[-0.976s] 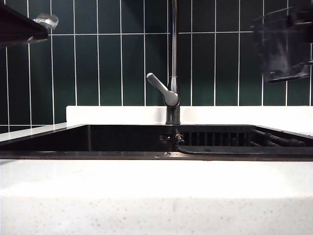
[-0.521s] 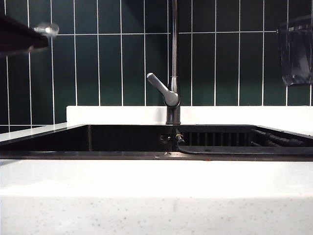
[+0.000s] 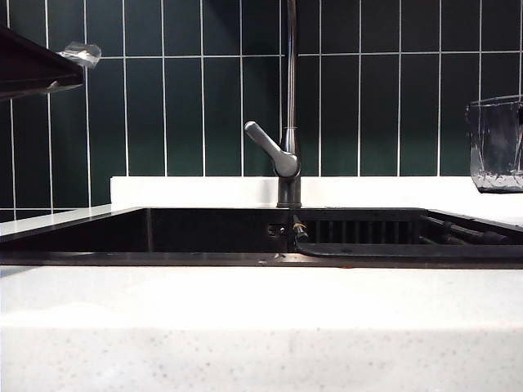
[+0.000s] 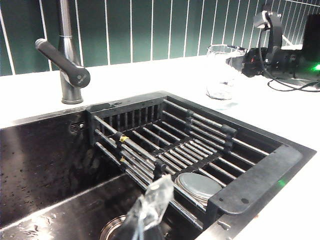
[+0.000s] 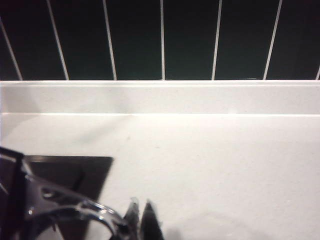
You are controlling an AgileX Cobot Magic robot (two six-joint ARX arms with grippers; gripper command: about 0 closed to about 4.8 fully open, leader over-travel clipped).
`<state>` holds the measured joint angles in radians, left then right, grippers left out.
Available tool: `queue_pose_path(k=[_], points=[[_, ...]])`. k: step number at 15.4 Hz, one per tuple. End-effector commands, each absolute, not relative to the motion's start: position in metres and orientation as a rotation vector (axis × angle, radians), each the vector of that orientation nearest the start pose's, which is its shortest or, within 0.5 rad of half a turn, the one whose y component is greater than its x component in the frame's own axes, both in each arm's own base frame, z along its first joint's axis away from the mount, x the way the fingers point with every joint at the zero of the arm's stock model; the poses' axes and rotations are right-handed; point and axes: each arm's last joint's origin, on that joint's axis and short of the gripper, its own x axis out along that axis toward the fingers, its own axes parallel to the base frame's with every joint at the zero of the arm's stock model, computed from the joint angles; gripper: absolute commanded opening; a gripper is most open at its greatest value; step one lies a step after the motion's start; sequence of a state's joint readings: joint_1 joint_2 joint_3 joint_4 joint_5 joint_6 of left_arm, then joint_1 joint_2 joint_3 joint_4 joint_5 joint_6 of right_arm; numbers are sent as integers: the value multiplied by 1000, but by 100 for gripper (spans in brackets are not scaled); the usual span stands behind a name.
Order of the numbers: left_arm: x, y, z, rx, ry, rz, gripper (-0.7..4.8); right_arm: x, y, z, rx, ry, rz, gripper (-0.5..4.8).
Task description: Pick up the mug next to the sink, go to the faucet to get some water, pour the water into the sink, and finally put the mug back to its place.
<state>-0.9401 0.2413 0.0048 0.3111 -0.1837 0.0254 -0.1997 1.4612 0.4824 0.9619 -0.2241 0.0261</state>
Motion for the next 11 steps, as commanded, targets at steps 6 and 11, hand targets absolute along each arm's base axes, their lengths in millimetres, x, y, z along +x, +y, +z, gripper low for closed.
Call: queue_pose_path(k=[6, 11], points=[[70, -87, 175, -16, -77, -762, -5, 290, -64, 186, 19, -16, -22, -5], [70, -87, 175, -14, -74, -769, -5, 289, -79, 177, 42, 16, 3, -5]])
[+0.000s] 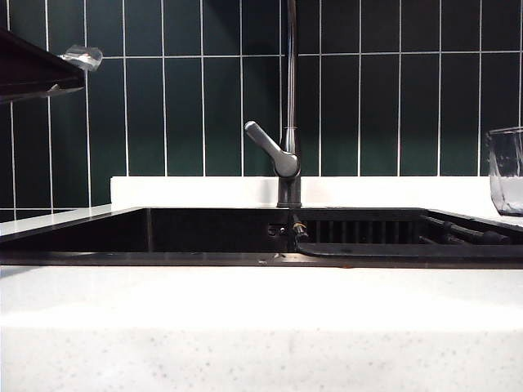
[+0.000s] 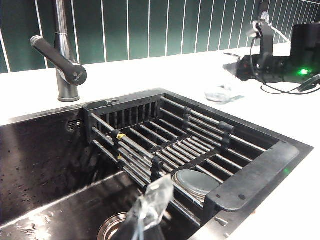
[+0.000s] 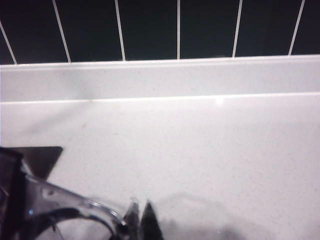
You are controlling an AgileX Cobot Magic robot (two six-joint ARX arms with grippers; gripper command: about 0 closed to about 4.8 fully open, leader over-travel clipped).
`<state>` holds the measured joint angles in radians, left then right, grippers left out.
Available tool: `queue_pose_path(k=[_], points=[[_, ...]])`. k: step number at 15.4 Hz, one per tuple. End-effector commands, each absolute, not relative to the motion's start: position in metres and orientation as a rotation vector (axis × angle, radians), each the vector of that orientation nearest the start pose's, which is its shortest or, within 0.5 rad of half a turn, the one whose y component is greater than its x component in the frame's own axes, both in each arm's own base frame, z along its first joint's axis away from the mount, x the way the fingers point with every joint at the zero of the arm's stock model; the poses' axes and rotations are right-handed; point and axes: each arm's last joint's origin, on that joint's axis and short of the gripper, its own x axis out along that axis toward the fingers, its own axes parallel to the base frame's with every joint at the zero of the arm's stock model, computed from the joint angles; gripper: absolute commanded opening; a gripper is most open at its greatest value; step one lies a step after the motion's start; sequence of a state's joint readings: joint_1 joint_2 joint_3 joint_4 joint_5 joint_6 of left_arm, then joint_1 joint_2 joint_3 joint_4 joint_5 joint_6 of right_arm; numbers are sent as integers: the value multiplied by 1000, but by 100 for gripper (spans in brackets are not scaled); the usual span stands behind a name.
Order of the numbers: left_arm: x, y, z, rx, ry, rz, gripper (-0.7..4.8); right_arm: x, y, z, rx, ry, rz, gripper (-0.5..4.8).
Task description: Pick up the mug next to the sink, go to the faucet to get some water, pour the water into the sink, and finally put the mug back to its place.
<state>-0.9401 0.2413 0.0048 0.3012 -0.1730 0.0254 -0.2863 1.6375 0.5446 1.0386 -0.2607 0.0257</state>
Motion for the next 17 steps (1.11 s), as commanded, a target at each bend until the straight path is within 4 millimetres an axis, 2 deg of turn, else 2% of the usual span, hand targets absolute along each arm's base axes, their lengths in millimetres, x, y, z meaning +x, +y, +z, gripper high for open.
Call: queue_pose_path(k=[1, 17], points=[[70, -87, 175, -14, -74, -769, -5, 289, -79, 177, 43, 17, 22, -5], [70, -87, 174, -7, -68, -769, -5, 289, -81, 166, 75, 72, 12, -5]])
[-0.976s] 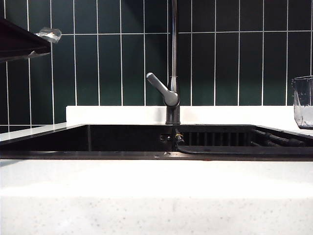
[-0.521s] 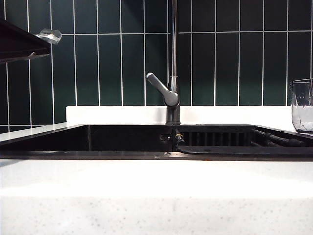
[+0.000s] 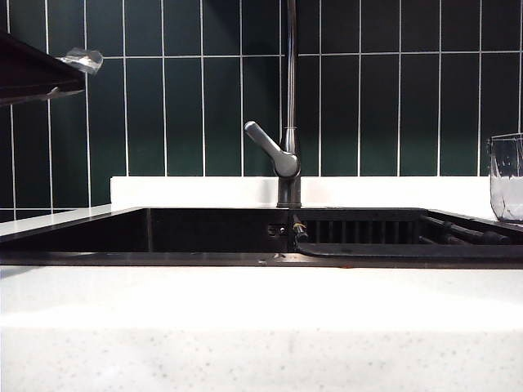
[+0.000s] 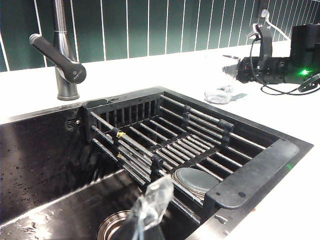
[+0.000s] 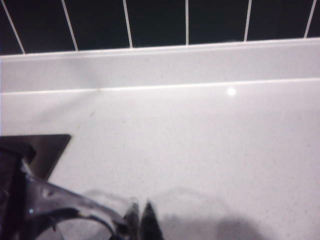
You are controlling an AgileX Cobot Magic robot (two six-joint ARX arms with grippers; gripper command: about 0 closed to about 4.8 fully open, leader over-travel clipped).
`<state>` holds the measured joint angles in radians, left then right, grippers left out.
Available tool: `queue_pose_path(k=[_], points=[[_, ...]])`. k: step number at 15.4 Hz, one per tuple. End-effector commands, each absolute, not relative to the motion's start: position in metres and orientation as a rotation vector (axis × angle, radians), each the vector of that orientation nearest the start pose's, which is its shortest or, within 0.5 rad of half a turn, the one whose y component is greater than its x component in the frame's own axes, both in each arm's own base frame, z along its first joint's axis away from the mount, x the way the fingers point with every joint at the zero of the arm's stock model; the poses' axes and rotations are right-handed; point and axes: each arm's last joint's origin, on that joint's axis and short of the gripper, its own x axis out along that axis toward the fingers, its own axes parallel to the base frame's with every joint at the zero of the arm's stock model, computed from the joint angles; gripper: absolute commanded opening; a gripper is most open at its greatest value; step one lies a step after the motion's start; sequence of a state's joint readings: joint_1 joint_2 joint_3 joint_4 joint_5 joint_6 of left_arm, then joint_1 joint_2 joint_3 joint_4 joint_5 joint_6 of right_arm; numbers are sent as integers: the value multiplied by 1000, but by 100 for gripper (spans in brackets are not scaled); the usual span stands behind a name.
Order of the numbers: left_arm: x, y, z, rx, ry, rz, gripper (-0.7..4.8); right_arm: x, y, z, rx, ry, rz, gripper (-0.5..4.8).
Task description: Pick up the mug next to the sink, go to the faucet to get some water, pour the water into the sink, and finally put the mug back to its place.
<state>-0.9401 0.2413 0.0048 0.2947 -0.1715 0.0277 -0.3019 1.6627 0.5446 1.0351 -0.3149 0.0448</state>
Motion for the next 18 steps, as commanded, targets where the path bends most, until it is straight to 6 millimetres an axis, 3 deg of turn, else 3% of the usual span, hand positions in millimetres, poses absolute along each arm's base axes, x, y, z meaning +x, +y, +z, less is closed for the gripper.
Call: queue_pose_path(k=[1, 5, 7, 12, 13, 18], points=[[70, -87, 174, -7, -68, -769, -5, 289, -81, 165, 75, 72, 11, -5], [70, -87, 174, 11, -72, -768, -5, 288, -81, 164, 71, 74, 9, 1], [70, -88, 173, 20, -61, -769, -5, 288, -81, 164, 71, 75, 1, 61], [70, -88, 172, 26, -58, -769, -5, 285, -80, 159, 76, 103, -16, 70], [70, -88, 172, 26, -58, -769, -5, 283, -80, 157, 76, 108, -41, 107], [70, -88, 172, 27, -59, -769, -5, 272, -77, 152, 80, 75, -40, 110]])
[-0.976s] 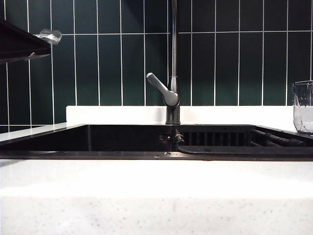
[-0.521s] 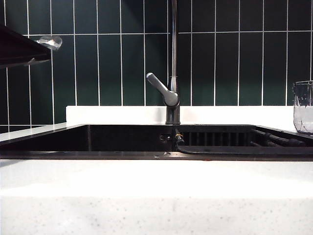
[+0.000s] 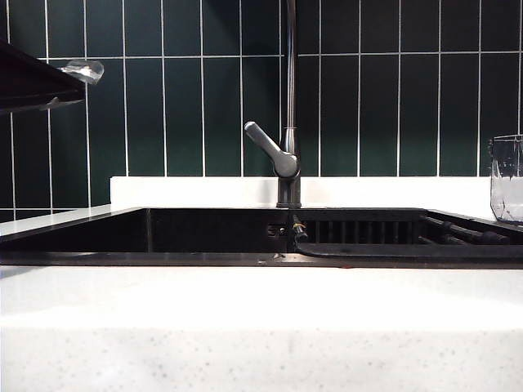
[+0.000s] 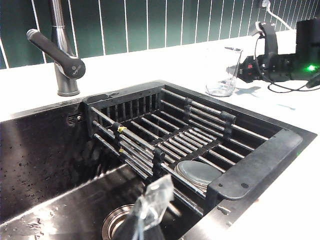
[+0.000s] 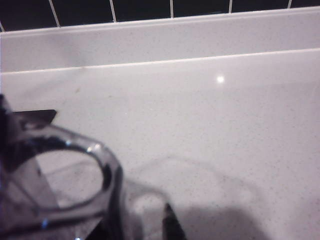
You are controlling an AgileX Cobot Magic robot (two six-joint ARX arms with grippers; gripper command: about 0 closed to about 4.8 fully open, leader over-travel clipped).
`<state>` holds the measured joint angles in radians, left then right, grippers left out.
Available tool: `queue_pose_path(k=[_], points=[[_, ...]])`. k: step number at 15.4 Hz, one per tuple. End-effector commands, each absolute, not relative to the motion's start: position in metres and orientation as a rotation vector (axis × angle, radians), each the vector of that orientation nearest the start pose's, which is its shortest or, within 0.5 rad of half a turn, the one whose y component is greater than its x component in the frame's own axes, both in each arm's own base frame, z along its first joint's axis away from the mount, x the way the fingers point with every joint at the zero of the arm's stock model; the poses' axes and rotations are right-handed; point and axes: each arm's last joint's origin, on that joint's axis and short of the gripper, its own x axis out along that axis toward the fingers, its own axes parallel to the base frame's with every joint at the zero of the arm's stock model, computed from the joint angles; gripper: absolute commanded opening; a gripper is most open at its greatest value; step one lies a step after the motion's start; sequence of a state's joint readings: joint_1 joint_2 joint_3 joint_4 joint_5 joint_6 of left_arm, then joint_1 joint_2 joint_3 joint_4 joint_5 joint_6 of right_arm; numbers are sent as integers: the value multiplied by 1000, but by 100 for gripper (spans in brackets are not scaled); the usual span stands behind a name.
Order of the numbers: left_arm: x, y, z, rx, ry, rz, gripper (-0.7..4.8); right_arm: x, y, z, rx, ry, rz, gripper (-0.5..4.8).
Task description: Pick up the mug next to the sink, go to the faucet to get some water, pour the water into the sink, and finally put the mug back to its place.
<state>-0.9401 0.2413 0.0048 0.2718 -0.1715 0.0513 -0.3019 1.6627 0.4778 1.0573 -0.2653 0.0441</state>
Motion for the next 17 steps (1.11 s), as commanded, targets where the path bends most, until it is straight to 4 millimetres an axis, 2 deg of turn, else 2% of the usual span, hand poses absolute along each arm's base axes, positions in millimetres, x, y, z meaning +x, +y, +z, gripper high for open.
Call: queue_pose_path(k=[1, 3, 5, 7, 10, 12, 14, 17], points=[[70, -88, 172, 27, -59, -769, -5, 267, -75, 149, 98, 72, -41, 110], [70, -88, 172, 27, -59, -769, -5, 256, -72, 144, 114, 54, -42, 110], [70, -88, 172, 26, -60, -769, -5, 233, -65, 144, 104, -27, -48, 108], [70, -87, 173, 22, -67, -769, -5, 213, -59, 146, 128, -48, -52, 84], [70, -87, 175, 13, -81, -769, -5, 182, -50, 157, 159, -130, -63, 73], [70, -88, 176, 3, -97, -780, -5, 162, -43, 167, 159, -207, -51, -1], [70, -87, 179, -11, -121, -781, -5, 150, -39, 177, 179, -219, -21, -6], [70, -87, 181, -18, -130, -771, -5, 137, -33, 186, 187, -138, 27, -5]])
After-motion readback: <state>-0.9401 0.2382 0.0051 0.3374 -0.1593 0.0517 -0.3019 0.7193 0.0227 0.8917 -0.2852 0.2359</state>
